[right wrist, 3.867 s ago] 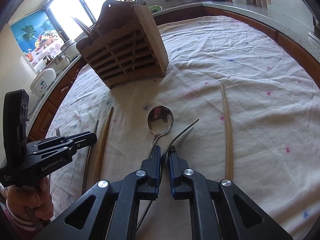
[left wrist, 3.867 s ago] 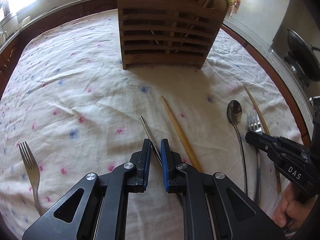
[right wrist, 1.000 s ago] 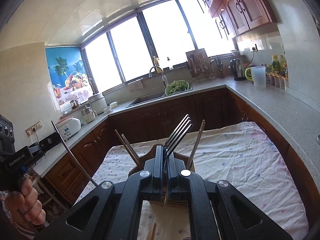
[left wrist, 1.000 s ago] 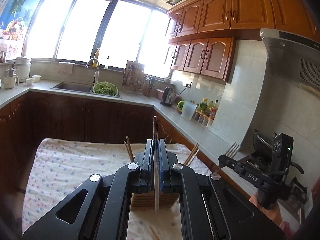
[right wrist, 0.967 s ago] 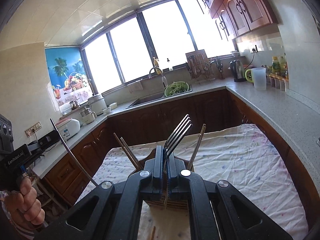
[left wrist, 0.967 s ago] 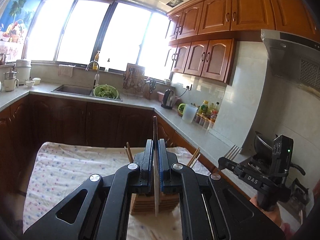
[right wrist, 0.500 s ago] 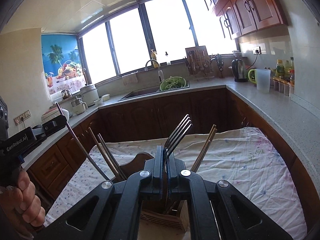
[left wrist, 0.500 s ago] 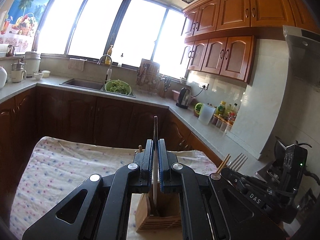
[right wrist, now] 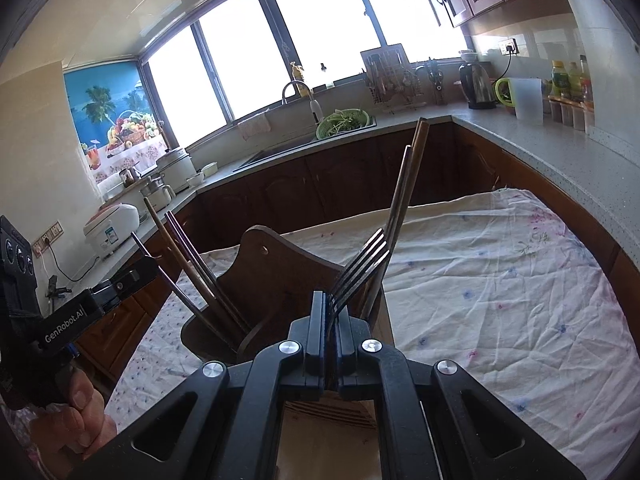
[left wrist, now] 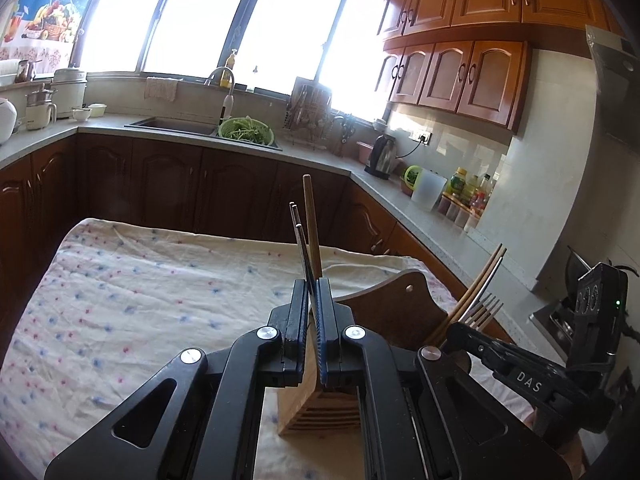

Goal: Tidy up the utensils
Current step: 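Lower the left gripper's chopstick into the holder while the right gripper drops the fork in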

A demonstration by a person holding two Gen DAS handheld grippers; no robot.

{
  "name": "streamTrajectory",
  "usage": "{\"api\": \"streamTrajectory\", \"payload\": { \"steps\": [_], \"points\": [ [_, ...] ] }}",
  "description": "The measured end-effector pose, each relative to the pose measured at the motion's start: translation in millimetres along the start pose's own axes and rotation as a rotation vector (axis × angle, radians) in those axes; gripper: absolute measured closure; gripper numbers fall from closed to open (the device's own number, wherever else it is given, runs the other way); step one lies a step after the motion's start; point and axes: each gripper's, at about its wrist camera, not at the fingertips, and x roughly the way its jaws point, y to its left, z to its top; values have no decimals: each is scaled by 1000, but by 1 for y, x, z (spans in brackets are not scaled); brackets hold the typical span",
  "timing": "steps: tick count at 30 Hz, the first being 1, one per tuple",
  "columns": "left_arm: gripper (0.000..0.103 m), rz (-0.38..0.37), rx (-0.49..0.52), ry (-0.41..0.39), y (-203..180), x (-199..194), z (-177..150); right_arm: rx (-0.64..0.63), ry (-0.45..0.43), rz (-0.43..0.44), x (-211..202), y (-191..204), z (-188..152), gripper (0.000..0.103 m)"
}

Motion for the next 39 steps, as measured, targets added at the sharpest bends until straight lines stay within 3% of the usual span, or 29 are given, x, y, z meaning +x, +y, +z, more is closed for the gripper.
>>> {"api": "streamTrajectory", "payload": {
  "steps": [19,21,22,24,27,30,36,39],
  "points": [
    [99,6,-21,52,3,-3,-3,25,21,8,-7,0,-5,93],
    [88,12,-22,62,3,-6,-5,26,14,10,-12,0,-5,85],
    [74,15,-26,63,4,-9,-7,27,7,3,-15,0,-5,71],
    [57,28,-37,60,7,-16,-11,27,-10,-11,-21,-2,-5,60],
    [55,33,-48,71,12,-23,-18,43,-19,-18,-28,-8,-6,60],
    [46,41,-54,91,14,-31,-27,63,-23,-20,-35,-15,-9,59],
    [36,65,-56,135,19,-49,-49,92,-55,-4,-62,-25,-20,31],
    [35,70,-58,160,19,-58,-62,98,-65,-1,-76,-29,-29,28]
  ]
}}
